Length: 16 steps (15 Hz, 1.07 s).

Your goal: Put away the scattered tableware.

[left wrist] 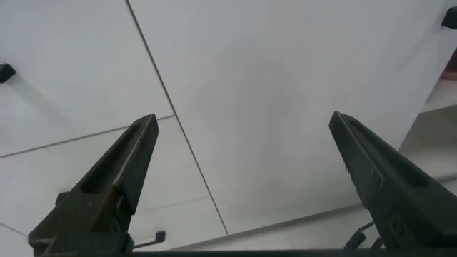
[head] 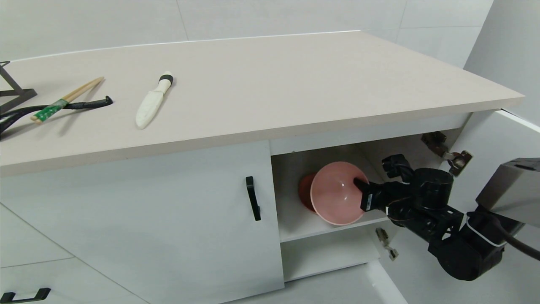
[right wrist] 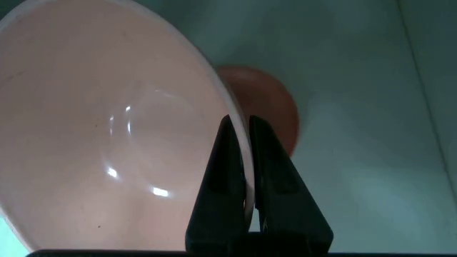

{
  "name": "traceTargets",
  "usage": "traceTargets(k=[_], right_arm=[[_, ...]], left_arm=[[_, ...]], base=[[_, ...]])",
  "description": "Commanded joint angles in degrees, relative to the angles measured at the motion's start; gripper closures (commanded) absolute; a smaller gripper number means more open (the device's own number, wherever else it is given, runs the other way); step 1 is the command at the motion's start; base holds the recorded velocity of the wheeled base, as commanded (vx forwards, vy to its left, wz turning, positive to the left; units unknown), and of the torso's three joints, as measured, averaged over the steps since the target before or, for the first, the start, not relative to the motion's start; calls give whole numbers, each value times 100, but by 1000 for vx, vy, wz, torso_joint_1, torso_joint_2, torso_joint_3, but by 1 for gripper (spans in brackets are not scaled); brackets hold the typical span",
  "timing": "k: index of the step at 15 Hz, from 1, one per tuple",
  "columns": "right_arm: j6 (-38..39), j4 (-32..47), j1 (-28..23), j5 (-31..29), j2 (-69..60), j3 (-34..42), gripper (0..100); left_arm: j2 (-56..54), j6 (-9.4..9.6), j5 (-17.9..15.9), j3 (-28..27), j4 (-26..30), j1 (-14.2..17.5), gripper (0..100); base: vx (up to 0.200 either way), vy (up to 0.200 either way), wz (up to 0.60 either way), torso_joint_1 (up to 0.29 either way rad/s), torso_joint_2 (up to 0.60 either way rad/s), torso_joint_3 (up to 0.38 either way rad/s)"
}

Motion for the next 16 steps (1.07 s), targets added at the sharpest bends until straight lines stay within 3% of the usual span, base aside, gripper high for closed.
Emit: traceTargets(k=[1, 3, 4, 8, 10, 16], right_arm=[[-1, 109, 7, 15, 100, -207, 100], [-1, 407, 7, 6, 108, -392, 100], [-1, 715, 7, 6, 64, -576, 100], [-1, 1058, -2, -3, 108, -831, 100], [-1, 1049, -11, -12, 187, -866, 100], [-1, 1023, -134, -55, 381, -884, 100]], left_arm=[[13, -106, -203, 0, 174, 4, 0], [13, -352, -124, 0, 165, 4, 0], [13, -422, 263, 0, 165, 4, 0], [13, -422, 192, 0, 157, 4, 0], [13, -352, -19, 0, 157, 4, 0], [13, -405, -1, 0, 148, 4, 0]], base=[[0, 0, 0, 0, 0, 0], [0, 0, 0, 0, 0, 0], [0, 0, 0, 0, 0, 0], [0, 0, 0, 0, 0, 0], [0, 0, 0, 0, 0, 0], [0, 0, 0, 0, 0, 0]])
